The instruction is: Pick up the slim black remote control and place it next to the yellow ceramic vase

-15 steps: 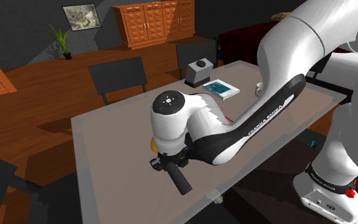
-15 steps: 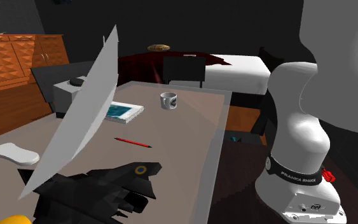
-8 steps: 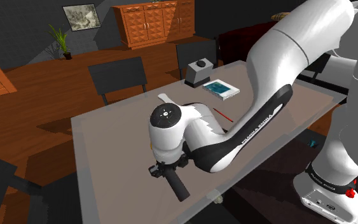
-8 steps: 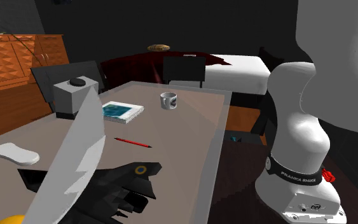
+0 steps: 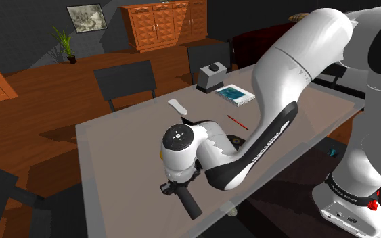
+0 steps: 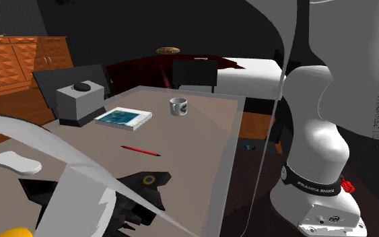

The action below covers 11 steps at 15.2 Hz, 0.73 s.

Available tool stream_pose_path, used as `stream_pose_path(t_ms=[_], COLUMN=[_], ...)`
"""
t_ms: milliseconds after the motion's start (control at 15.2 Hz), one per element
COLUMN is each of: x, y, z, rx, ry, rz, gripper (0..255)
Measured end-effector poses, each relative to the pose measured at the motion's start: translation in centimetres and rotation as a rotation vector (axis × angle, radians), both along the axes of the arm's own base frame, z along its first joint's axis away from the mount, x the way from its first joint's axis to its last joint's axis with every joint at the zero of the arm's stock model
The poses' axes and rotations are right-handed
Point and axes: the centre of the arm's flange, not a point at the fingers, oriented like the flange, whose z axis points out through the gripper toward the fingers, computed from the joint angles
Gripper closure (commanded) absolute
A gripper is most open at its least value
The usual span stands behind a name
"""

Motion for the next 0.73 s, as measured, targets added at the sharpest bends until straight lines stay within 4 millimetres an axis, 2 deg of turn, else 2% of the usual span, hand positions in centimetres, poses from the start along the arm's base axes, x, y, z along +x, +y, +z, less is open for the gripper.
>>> stream_pose_path(t_ms=[726], x=[-0.1], y=[0.0], z=[-5.8], rx=[0.000], ry=[0.000], rz=[0.000], gripper=[255])
